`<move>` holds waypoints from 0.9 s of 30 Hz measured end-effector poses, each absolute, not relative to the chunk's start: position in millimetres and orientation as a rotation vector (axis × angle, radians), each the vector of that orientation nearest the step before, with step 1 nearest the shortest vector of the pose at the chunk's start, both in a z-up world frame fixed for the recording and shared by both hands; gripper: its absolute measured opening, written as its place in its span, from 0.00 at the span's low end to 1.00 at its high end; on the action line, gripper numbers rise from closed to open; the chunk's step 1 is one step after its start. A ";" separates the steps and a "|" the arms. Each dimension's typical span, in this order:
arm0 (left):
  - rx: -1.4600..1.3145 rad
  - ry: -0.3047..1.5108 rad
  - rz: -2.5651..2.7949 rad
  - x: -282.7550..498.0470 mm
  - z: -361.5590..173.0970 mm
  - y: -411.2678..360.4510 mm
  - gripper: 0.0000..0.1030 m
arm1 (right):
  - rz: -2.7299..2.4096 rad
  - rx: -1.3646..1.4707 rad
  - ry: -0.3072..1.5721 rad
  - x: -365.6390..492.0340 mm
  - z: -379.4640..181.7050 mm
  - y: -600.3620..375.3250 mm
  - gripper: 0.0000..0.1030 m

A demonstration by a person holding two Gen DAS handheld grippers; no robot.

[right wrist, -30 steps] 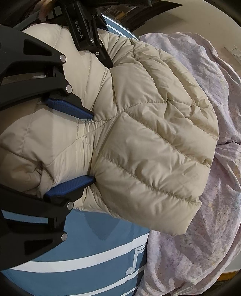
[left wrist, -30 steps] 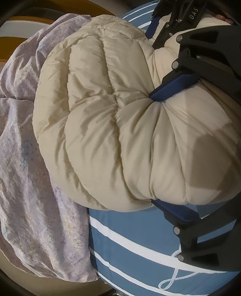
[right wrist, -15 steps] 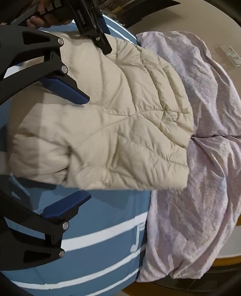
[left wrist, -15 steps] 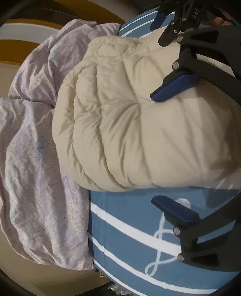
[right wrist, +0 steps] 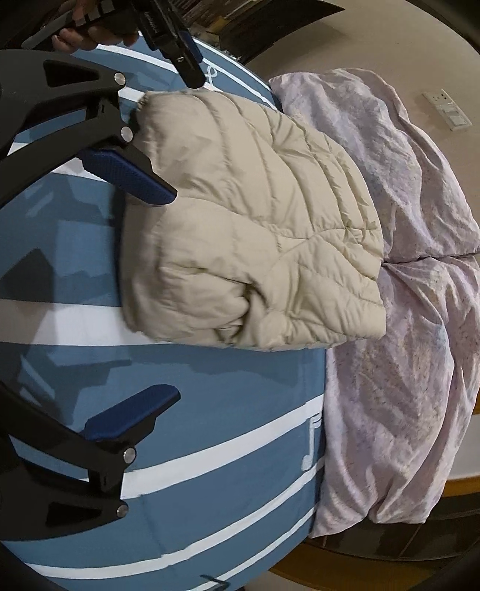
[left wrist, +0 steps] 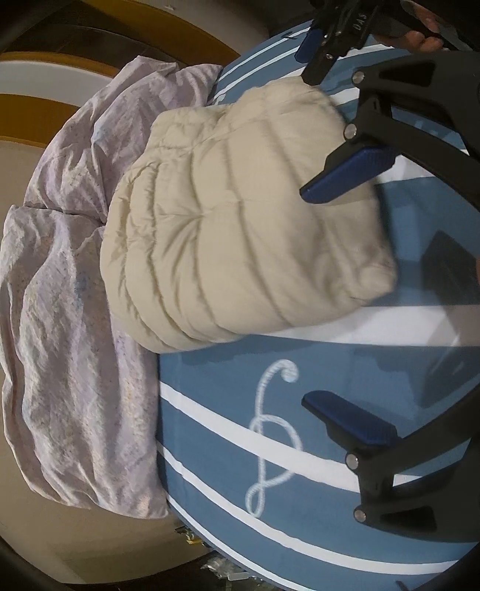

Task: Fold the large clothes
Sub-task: 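Open both tools and pull them back from the folded jacket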

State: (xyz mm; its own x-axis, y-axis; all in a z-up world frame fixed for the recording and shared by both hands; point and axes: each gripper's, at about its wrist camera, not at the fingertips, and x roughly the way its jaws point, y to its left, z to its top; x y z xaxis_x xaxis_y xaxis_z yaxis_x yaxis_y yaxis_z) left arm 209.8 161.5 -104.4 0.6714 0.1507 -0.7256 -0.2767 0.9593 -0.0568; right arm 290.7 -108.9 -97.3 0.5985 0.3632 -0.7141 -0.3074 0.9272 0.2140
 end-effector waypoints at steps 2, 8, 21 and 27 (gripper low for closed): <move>-0.169 0.801 0.236 197.0 -103.5 159.4 0.98 | 0.390 0.075 0.843 282.5 -95.3 -109.8 0.98; -0.164 0.791 0.226 168.2 -97.3 150.7 0.98 | 0.400 0.053 0.829 256.9 -88.1 -107.3 0.99; -0.169 0.806 0.190 138.3 -94.1 128.0 0.98 | 0.424 0.067 0.855 224.3 -77.4 -110.4 0.99; -0.180 0.808 0.178 127.1 -90.3 122.4 0.98 | 0.425 0.081 0.888 213.2 -71.3 -115.3 0.99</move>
State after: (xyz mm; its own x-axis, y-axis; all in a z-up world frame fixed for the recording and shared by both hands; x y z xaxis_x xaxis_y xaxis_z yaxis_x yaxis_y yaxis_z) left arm 127.1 122.4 -90.3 0.6776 0.0889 -0.7301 -0.2260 0.9698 -0.0917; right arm 213.2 -115.3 -71.3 0.5536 0.3925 -0.7344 -0.3259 0.9137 0.2427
